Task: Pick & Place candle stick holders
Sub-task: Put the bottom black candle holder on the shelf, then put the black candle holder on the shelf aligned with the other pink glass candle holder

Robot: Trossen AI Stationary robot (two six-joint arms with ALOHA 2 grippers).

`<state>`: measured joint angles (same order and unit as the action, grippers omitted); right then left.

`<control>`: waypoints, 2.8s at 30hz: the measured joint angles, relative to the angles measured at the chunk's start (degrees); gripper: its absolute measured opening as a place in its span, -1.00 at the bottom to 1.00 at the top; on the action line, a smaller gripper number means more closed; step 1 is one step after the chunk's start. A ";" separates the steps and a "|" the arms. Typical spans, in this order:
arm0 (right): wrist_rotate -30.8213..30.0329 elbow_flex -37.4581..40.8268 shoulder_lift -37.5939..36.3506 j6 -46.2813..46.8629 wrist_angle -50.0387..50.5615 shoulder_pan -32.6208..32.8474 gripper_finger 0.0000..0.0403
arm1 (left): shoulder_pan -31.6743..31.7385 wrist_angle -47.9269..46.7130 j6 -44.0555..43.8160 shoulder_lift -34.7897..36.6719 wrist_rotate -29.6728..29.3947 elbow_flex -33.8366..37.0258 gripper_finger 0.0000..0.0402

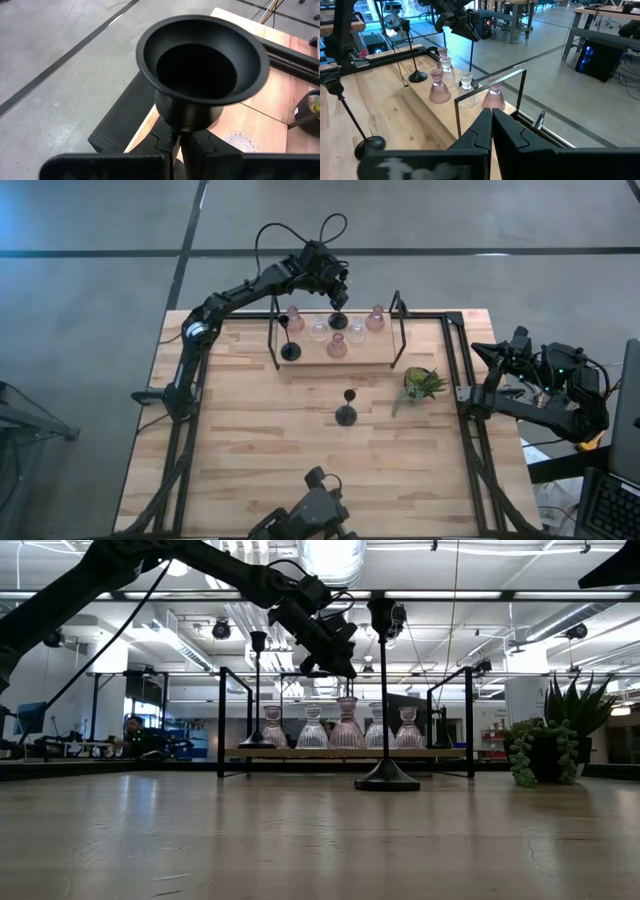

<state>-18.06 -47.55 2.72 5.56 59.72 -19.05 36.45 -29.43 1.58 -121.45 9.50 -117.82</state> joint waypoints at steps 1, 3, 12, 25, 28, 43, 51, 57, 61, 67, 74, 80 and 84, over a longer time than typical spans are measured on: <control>0.00 -0.02 0.00 -0.02 0.00 0.02 -0.96 | 0.01 -0.01 0.00 0.00 -0.01 0.00 -0.91; 0.00 -0.01 -0.02 -0.01 0.00 0.00 -0.96 | 0.09 -0.12 -0.02 0.00 0.06 0.00 -0.85; 0.00 -0.02 -0.01 0.00 0.00 0.00 -0.96 | 0.31 -0.65 -0.02 -0.26 2.07 0.09 -0.72; 0.00 -0.02 0.00 -0.01 -0.02 0.01 -0.96 | 0.48 -3.14 0.91 -0.24 2.09 0.07 -0.47; 0.00 -0.02 -0.02 0.00 0.00 0.01 -0.96 | 0.52 -3.28 -0.13 -0.24 2.09 0.07 -0.32; 0.00 -0.01 -0.01 0.00 -0.01 0.01 -0.96 | 0.62 -12.09 2.82 2.20 5.85 0.00 -0.05; 0.00 -0.02 0.00 0.00 0.00 0.00 -0.96 | 0.63 -16.99 3.30 7.33 6.88 0.00 -0.05; 0.00 -0.02 0.00 0.00 0.00 0.02 -0.96 | 0.66 -19.43 3.37 14.76 9.06 0.00 -0.05; 0.02 0.00 0.00 0.00 0.00 0.00 -0.96 | 0.62 -21.18 3.87 21.65 9.13 0.00 -0.06; 0.00 -0.02 0.00 0.00 0.00 0.02 -0.96 | -0.15 -23.17 5.44 33.66 6.07 1.99 -0.28; -0.15 -0.02 -0.02 -5.06 -0.01 0.02 -0.96 | -1.46 -18.35 2.93 52.30 6.01 19.99 -0.66; -0.13 0.00 0.00 -11.58 -2.51 0.00 -0.96 | -1.42 -11.24 2.81 69.75 5.79 39.55 -0.91; -1.34 0.00 -0.01 -11.78 -4.03 0.00 -0.96 | -1.42 -8.50 1.09 79.93 5.81 49.08 -0.97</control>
<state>-19.41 -47.55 2.72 -6.22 55.70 -19.05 35.03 -37.93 2.67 -41.52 15.31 -68.74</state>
